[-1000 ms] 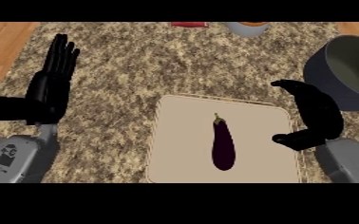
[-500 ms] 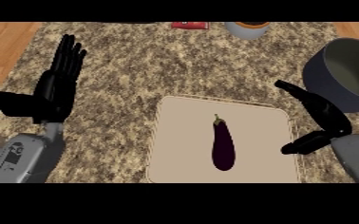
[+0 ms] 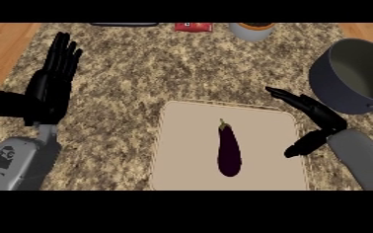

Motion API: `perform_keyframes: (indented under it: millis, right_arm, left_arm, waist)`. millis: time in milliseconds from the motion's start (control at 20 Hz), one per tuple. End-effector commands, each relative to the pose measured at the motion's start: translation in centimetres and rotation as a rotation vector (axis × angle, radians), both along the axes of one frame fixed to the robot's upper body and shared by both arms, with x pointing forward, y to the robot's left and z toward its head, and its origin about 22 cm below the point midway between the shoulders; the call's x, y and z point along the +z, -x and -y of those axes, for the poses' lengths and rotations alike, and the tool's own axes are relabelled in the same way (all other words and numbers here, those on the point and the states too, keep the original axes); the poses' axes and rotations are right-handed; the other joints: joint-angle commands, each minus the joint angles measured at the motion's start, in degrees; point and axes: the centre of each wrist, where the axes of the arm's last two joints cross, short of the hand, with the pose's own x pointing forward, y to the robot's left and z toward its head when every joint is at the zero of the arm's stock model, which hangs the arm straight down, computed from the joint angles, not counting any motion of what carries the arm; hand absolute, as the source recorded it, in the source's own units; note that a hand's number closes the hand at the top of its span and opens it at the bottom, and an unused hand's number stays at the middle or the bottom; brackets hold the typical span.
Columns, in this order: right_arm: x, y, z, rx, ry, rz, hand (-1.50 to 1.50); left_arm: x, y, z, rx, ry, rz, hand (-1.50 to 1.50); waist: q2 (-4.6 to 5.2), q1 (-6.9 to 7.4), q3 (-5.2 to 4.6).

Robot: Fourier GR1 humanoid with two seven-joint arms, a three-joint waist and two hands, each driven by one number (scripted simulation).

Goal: Pick the eggplant from the tray and place it in the pot

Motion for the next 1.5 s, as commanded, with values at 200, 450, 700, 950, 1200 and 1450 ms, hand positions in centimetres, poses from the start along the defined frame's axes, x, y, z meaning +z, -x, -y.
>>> perform_keyframes:
  millis: [200, 450, 700, 950, 1200, 1450]
  right_arm:
    - [-2.3, -0.7, -3.1, 0.195, 0.018, -0.044, -1.50]
    - [-3.7, -0.4, -6.1, 0.209, 0.015, -0.048, -1.50]
    - [-4.0, 1.0, -7.1, 0.233, -0.025, -0.015, -1.50]
    - [-5.3, 1.1, -7.6, 0.191, -0.027, 0.025, -1.50]
    - [-4.3, 0.0, -9.5, 0.133, 0.062, 0.011, -1.50]
    - [-5.0, 0.5, -11.9, 0.143, 0.042, -0.017, -1.50]
  left_arm:
    - [-0.8, -1.6, 0.6, 0.004, -0.001, -0.009, 0.00]
    - [-1.5, 0.3, 1.0, 0.020, -0.008, 0.005, 0.00]
    - [-0.7, 0.1, -0.9, 0.018, 0.008, -0.019, 0.00]
    - [0.4, -0.6, -0.3, 0.026, 0.001, 0.008, 0.00]
    - [0.2, 0.8, 0.3, 0.021, -0.013, -0.001, 0.00]
    - [0.5, 0.3, 1.1, 0.032, 0.008, 0.006, 0.00]
  waist:
    - [-0.05, -1.32, -0.10]
    - [-0.27, -1.07, -0.10]
    - [-0.45, -1.71, -0.14]
    - [-0.33, -1.34, -0.09]
    - [-0.43, -1.31, -0.12]
    - [-0.42, -1.33, -0.12]
